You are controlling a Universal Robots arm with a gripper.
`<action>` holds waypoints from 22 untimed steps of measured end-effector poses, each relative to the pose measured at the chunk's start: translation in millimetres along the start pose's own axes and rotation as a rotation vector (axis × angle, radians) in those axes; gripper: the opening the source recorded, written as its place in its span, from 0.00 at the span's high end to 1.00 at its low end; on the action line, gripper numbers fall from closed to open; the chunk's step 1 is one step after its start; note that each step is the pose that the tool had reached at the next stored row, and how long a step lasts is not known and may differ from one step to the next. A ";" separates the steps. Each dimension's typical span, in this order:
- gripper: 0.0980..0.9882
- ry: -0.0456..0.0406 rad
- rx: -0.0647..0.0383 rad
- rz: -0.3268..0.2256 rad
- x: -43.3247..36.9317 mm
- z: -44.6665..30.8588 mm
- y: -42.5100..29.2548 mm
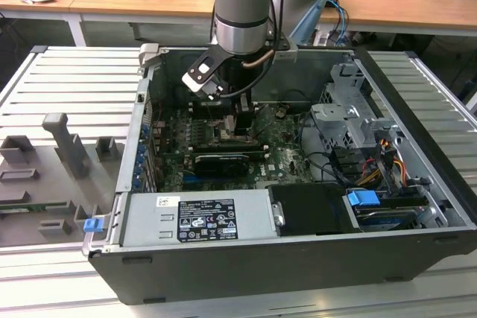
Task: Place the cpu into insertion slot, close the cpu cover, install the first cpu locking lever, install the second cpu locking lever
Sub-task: 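Place the cpu into insertion slot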
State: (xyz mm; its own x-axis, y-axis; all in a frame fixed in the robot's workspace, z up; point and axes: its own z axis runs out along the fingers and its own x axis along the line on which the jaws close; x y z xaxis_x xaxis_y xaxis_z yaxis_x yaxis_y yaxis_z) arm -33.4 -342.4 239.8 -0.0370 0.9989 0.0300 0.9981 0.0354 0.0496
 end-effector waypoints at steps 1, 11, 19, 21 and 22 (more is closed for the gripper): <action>0.50 0.0000 0.000 0.000 0.1 0.4 0.0; 0.50 -0.0004 0.000 0.006 2.3 7.2 -1.3; 0.50 -0.0006 0.000 0.007 5.7 12.4 -4.5; 0.50 -0.0005 0.000 0.007 7.6 14.9 -5.2; 0.50 -0.0005 0.000 0.007 8.2 15.9 -5.4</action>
State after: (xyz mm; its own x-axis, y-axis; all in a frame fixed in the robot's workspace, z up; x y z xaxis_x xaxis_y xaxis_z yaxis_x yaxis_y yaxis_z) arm -38.3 -333.9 223.9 -0.0295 0.9991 0.0299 0.9984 0.0280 0.0496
